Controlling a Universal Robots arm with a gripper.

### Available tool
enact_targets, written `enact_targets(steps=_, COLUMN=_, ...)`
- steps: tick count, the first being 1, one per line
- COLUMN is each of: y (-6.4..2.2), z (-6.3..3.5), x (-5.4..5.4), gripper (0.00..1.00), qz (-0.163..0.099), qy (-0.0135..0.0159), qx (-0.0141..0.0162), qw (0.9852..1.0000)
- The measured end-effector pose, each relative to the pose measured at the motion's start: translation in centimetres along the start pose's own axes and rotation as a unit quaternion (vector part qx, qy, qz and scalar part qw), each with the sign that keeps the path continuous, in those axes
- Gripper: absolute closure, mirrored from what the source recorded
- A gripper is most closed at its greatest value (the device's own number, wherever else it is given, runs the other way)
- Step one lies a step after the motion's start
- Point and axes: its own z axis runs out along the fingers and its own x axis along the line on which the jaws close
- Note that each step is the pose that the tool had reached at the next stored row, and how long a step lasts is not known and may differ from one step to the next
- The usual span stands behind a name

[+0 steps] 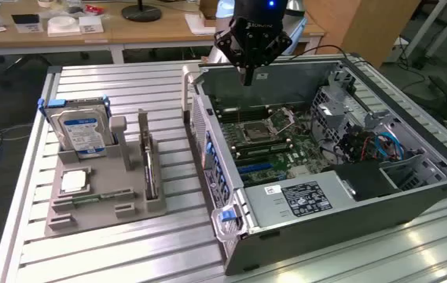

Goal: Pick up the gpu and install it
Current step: 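Reach for the gpu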

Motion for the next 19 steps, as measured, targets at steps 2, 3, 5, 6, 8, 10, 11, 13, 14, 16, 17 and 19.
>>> enact_targets(steps=2, y=0.0, z=0.0, x=0.0, gripper=0.89, qz=0.0, qy=0.0, qx=0.0, qw=1.0)
enact_targets(steps=3, y=0.0, z=0.0, x=0.0, gripper=0.89, qz=0.0, qy=0.0, qx=0.0, qw=1.0)
enact_targets(steps=5, y=0.0, z=0.0, x=0.0, gripper=0.89, qz=0.0, qy=0.0, qx=0.0, qw=1.0)
enact_targets(steps=6, y=0.0, z=0.0, x=0.0, gripper=0.89, qz=0.0, qy=0.0, qx=0.0, qw=1.0)
enact_targets(steps=8, y=0.0, z=0.0, x=0.1, gripper=0.89, qz=0.0, qy=0.0, qx=0.0, qw=1.0)
enact_targets(steps=10, y=-0.02, z=-0.01, x=0.2, gripper=0.89, qz=0.0, qy=0.0, qx=0.0, qw=1.0)
enact_targets(steps=11, y=-0.03, z=-0.01, x=0.3, gripper=0.89, qz=0.0, qy=0.0, qx=0.0, qw=1.0)
enact_targets(steps=13, y=-0.04, z=-0.01, x=0.5, gripper=0.89, qz=0.0, qy=0.0, qx=0.0, qw=1.0)
enact_targets(steps=14, y=-0.05, z=-0.01, x=0.6, gripper=0.89, qz=0.0, qy=0.0, qx=0.0, qw=1.0)
enact_targets(steps=16, y=-0.06, z=-0.02, x=0.8, gripper=0.89, qz=0.0, qy=0.0, qx=0.0, qw=1.0)
enact_targets(steps=17, y=-0.07, z=-0.02, x=0.9, gripper=0.89, qz=0.0, qy=0.0, qx=0.0, qw=1.0)
enact_targets(steps=19, y=-0.08, z=-0.03, x=1.1, gripper=0.89, qz=0.0, qy=0.0, qx=0.0, qw=1.0)
